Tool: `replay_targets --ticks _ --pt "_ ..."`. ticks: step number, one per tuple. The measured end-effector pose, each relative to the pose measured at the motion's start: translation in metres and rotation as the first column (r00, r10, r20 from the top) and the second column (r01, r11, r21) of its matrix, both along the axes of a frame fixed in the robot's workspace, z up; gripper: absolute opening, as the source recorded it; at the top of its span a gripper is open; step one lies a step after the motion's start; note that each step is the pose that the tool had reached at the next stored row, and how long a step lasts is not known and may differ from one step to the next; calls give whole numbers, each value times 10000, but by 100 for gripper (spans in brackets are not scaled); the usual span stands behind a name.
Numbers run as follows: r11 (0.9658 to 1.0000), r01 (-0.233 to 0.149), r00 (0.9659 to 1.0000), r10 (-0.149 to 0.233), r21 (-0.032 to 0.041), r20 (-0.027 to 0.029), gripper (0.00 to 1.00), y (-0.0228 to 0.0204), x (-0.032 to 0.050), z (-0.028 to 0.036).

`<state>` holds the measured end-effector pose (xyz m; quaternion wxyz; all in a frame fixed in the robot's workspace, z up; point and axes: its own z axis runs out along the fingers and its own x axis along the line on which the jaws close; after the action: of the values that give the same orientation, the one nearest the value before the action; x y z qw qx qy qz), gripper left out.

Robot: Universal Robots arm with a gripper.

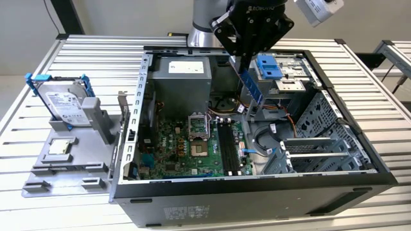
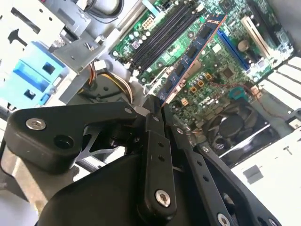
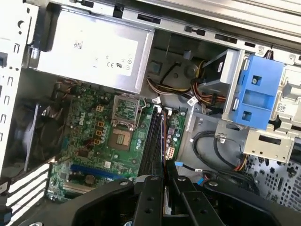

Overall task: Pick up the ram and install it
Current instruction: 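Insert the ram into the slot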

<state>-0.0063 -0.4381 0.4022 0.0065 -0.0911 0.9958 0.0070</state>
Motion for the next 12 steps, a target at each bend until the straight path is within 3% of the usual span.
replay_targets --ticks 6,12 --pt "9958 914 9958 -914 0 -1 0 0 0 0" --pt "9957 926 9957 -926 0 0 0 0 13 -3"
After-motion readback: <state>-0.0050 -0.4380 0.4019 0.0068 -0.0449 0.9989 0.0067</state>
